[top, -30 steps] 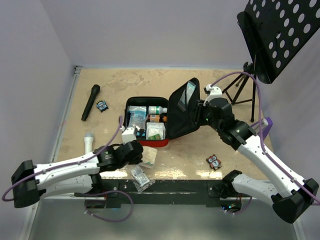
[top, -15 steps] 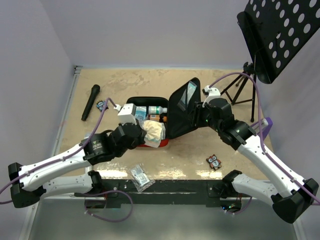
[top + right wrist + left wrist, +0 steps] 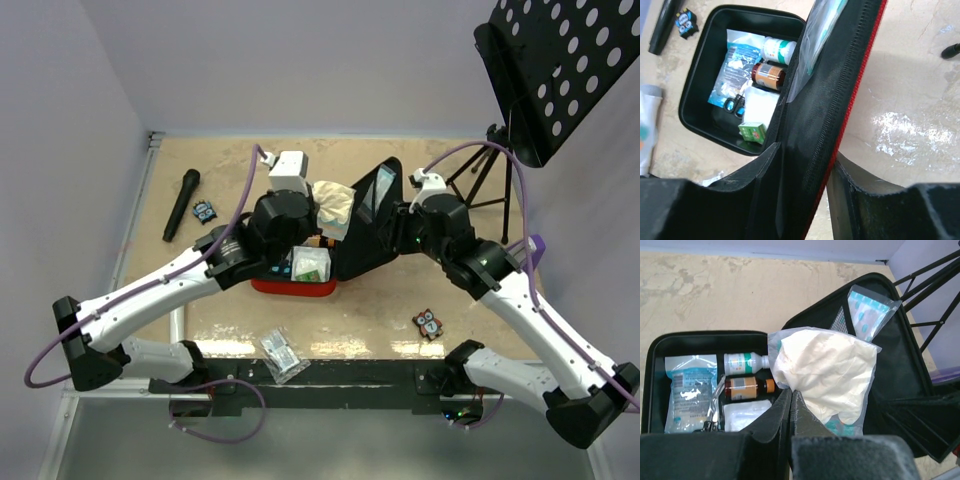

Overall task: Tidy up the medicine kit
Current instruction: Place the medical item at the medicine box.

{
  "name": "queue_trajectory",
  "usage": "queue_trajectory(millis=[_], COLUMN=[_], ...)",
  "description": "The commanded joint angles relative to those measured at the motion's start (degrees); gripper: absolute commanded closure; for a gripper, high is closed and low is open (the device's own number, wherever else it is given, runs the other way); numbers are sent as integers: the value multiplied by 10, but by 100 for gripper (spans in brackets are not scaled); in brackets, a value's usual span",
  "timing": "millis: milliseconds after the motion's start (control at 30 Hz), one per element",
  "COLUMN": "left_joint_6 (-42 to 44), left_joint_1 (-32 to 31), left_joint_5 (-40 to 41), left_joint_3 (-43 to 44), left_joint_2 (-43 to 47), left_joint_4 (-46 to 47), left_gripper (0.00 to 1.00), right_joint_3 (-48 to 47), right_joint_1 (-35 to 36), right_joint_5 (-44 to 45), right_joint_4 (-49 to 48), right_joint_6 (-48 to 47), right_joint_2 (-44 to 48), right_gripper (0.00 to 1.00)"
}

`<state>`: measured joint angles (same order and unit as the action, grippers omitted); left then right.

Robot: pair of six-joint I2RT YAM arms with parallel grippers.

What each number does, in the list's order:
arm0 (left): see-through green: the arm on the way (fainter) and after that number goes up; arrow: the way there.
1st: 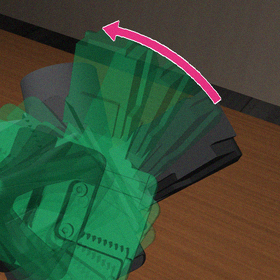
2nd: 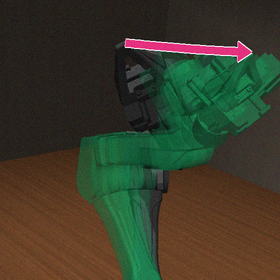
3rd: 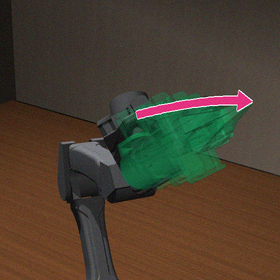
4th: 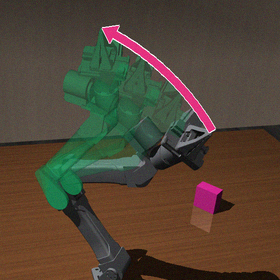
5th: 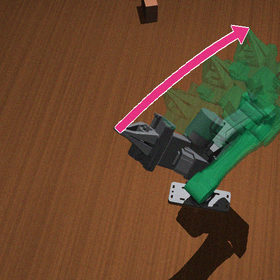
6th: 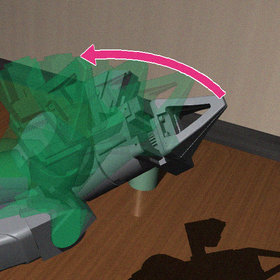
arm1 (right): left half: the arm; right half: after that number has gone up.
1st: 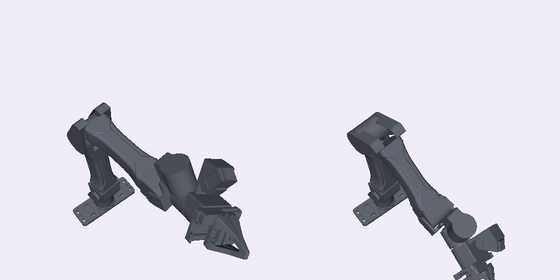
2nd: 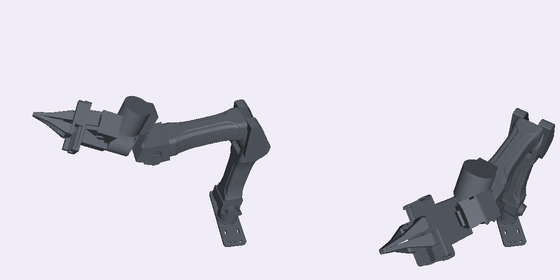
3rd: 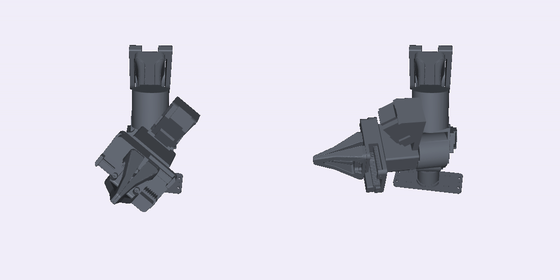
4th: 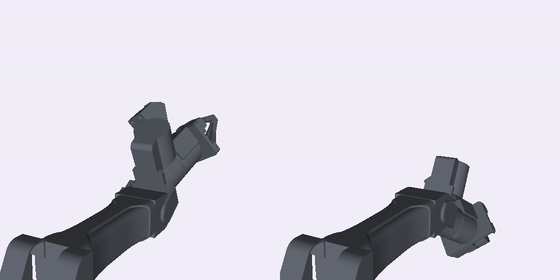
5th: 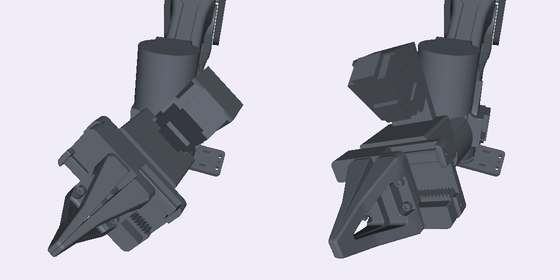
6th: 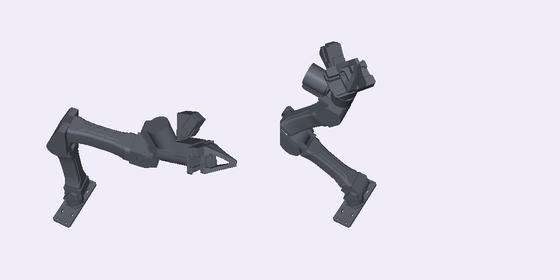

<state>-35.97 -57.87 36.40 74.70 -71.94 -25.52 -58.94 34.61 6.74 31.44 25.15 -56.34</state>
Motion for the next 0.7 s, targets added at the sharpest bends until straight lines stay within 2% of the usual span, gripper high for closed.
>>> queue_trajectory(millis=[0,200,367,667], left_joint_6=[63,70,54,73], left_joint_1=[4,12,14,14], left_joint_5=[2,-42,-72,-70], left_joint_3=[59,78,78,150], left_joint_2=[-35,-72,-91,-158], left_joint_4=[42,77,116,79], left_gripper=[100,100,100,100], right_joint_3=[-35,-34,-43,-55], right_joint_1=[4,3,4,4], right_joint_5=[13,15,29,43], right_joint_4=[13,13,20,19], right_joint_6=[14,17,17,12], right_joint_2=[33,39,38,37], right_gripper=[60,75,78,80])
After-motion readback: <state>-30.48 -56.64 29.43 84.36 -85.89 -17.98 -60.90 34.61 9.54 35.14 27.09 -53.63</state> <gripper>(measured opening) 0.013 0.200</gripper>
